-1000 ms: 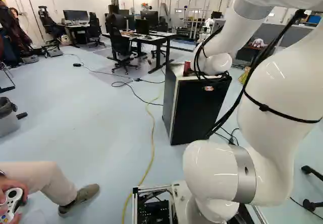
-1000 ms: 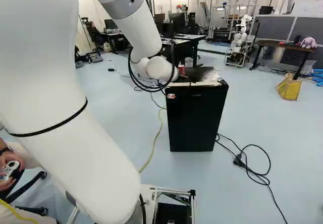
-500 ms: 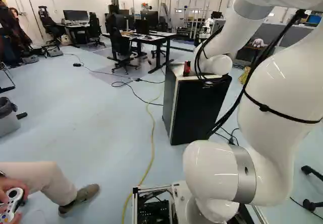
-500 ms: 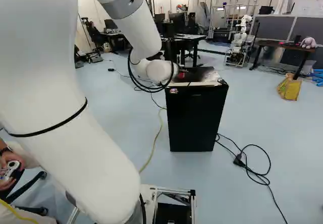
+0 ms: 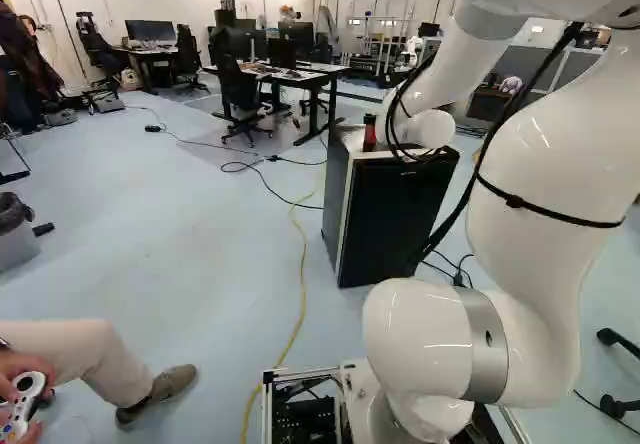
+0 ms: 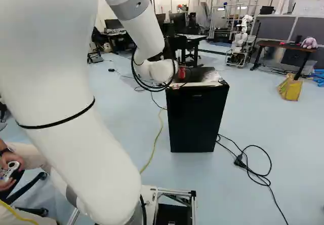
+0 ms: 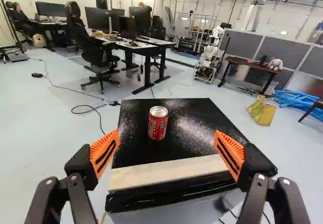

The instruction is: Grab a drink from the fridge

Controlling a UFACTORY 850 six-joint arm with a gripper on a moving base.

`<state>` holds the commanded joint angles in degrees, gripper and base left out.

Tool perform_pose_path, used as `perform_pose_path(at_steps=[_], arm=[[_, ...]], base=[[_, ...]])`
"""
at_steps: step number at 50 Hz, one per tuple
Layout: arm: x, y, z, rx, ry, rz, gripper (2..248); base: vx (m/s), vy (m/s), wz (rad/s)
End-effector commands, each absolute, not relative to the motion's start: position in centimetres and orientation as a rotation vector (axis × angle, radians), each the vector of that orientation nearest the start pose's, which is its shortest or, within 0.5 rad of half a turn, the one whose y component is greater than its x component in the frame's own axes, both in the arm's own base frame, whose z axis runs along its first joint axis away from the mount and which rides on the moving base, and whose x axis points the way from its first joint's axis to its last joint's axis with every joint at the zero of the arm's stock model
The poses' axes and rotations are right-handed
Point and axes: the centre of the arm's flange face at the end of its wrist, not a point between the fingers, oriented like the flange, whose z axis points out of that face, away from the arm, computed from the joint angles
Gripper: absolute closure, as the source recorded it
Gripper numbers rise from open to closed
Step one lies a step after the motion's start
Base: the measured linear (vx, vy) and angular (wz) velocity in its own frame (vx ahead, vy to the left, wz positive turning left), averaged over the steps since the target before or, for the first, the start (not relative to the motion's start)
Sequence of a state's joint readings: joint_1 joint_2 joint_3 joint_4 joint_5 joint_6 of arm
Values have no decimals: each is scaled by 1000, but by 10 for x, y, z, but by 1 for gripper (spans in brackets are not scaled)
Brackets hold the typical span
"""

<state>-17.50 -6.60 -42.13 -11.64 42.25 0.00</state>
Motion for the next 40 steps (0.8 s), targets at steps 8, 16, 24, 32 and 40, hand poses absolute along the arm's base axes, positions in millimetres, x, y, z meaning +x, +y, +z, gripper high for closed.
perform_pose_path(at_steps=[8, 16, 24, 32, 40], arm=[[493, -140, 463, -2611, 53, -2040, 3], [504, -141, 454, -2620, 54, -2019, 3], [515, -143, 445, -2629, 72, -2001, 3], [526, -145, 435, -2636, 95, -1983, 3], [538, -147, 426, -2643, 119, -1967, 3]], base=[[0, 0, 0], [0, 0, 0], [0, 0, 0], [0, 0, 0], [0, 0, 0]])
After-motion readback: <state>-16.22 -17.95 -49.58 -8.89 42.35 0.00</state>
